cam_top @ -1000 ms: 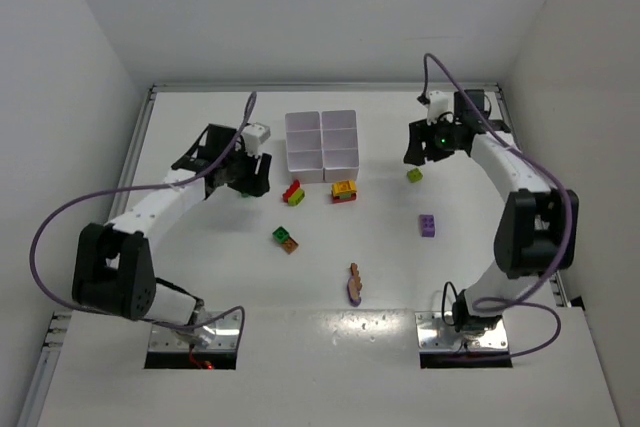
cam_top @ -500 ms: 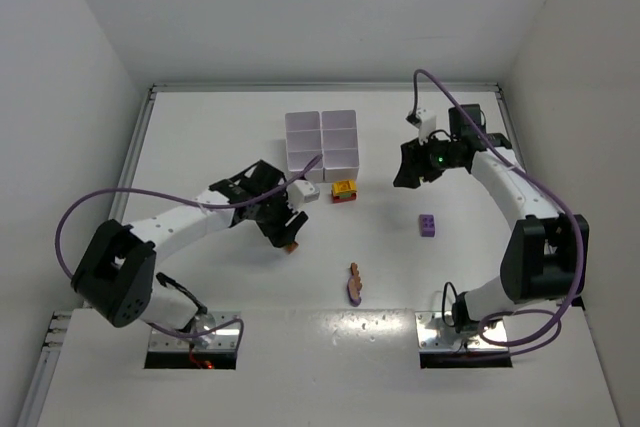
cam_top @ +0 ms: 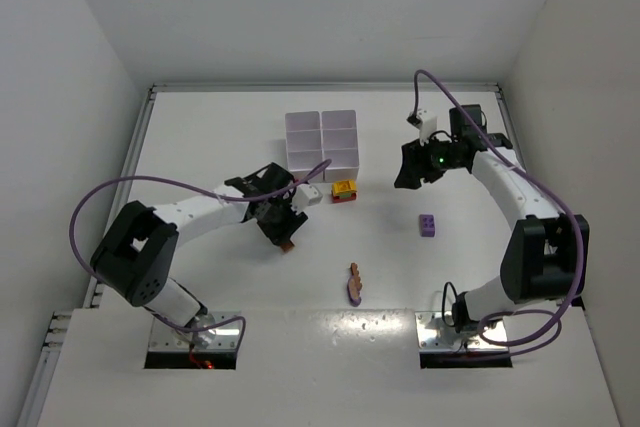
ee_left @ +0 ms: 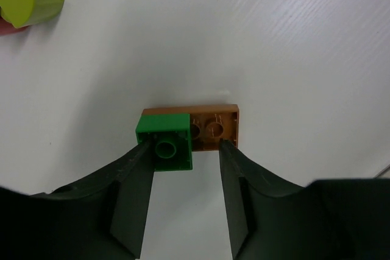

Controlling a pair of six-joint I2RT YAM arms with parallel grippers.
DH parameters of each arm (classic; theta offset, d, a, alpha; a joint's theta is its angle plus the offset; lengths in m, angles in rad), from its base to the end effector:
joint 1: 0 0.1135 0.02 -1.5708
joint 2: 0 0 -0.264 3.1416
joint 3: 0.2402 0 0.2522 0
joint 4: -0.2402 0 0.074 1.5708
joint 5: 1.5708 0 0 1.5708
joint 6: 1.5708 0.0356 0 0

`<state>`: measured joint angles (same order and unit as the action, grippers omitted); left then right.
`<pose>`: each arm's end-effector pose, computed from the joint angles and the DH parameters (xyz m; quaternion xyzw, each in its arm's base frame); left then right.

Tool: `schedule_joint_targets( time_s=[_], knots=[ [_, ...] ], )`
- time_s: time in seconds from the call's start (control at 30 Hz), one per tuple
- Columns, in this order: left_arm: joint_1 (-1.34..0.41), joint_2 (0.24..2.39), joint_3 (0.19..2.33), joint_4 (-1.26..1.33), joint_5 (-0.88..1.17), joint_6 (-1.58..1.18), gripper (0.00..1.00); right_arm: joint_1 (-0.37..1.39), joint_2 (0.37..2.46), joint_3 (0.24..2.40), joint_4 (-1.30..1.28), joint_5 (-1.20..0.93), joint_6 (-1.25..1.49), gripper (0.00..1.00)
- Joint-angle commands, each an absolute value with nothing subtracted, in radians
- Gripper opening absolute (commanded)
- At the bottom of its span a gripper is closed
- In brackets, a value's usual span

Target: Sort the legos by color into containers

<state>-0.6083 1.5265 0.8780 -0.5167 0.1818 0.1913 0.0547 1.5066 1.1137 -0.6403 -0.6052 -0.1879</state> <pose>0.2284 -0.1669 0.1769 0.3965 0.8914 -0.1285 0.1778 0.3037 0.0369 0.2499 -0.1899 0.9040 0.2698 0.2721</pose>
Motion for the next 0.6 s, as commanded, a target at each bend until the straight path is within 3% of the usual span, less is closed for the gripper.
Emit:
schedule_joint_targets(
  time_s=[0.0,0.13,0.2,0.37,0.47,0.57],
  knots=[
    [-0.618,1.531,0.913,-0.514,0.166,0.172,0.51,0.051,1.482,1.132,-0.629,-0.634,-0.206,0.62],
    [-0.618,1.531,0.913,-0.505,0.166,0.172,0.26,0.051,1.482,1.132,-0.62,-0.655,-0.206,0.62],
    [-0.618,1.531,0.913,-0.505,0.166,0.163,0.25,0.06,1.493,1.132,-0.62,-0.655,-0.196,0.62],
    [-0.618,1.54,0.913,-0.505,0.17,0.163,0.07,0.06,1.523,1.175,-0.65,-0.702,-0.205,0.6],
    [-0.578,1.473,0.923,-0.495,0.256,0.152,0.0,0.069,1.548,1.212,-0.73,-0.82,-0.238,0.63],
    [-0.542,1.388,0.98,-0.457,0.334,0.097,0.0,0.107,1.569,1.241,-0.778,-1.001,-0.25,0.66]
  ],
)
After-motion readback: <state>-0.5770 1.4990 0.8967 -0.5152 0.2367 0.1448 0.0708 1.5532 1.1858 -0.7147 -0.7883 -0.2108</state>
